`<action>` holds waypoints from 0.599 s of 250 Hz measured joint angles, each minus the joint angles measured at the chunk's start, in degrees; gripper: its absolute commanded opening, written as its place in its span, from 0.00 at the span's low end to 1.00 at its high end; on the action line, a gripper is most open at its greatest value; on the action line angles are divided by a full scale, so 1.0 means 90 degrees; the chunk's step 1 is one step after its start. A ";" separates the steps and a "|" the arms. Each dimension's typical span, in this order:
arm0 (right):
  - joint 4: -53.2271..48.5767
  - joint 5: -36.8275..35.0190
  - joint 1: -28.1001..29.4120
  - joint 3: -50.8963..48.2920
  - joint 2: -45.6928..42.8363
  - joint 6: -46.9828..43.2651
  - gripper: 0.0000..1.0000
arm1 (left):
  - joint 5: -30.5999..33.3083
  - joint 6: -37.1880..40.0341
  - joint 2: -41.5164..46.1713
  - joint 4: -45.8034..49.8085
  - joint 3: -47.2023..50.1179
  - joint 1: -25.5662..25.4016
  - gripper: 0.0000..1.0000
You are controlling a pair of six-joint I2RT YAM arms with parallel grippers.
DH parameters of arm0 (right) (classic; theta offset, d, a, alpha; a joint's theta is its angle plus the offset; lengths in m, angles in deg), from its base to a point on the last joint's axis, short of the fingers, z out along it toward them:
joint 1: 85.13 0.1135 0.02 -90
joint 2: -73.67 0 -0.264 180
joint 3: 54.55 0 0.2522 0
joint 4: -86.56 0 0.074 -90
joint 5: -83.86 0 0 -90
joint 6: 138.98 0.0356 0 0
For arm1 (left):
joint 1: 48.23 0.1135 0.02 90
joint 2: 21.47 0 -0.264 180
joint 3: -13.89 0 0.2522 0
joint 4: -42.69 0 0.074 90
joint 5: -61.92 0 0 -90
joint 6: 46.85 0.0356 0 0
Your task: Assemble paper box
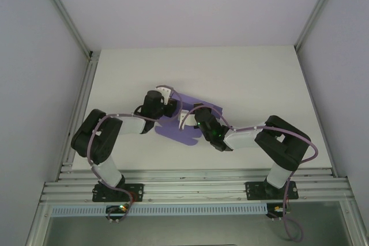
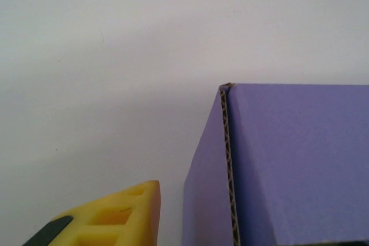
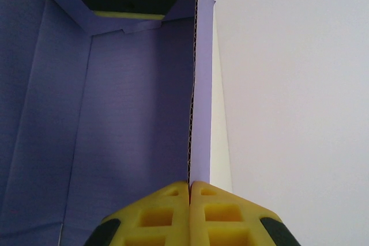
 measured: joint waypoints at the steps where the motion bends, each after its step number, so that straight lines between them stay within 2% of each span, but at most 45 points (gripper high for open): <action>1: 0.0000 0.0000 0.0000 0.0000 0.0000 0.0000 0.00 | 0.0002 0.0002 -0.0005 -0.0002 -0.0005 0.0000 0.29; 34: -0.0039 -0.0002 0.0000 0.0022 0.0000 0.0002 0.00 | 0.0066 0.0005 -0.0126 -0.0134 -0.0049 -0.0058 0.22; 51: -0.0041 0.0000 -0.0005 0.0024 0.0000 0.0005 0.00 | 0.0163 0.0024 -0.0233 -0.0299 -0.0051 -0.0129 0.00; 66: -0.0046 -0.0007 -0.0005 0.0041 0.0000 0.0005 0.00 | 0.0498 0.0177 -0.0342 -0.0449 -0.0087 -0.0274 0.00; 116: -0.0109 -0.0095 -0.0107 0.0041 0.0000 0.0036 0.00 | 0.2438 0.0549 -0.0818 -0.0469 -0.0573 -0.0974 0.00; 150: -0.0185 -0.0092 -0.0143 0.0041 -0.0061 0.0129 0.00 | 0.3055 0.0559 -0.0884 -0.0457 -0.0631 -0.1171 0.00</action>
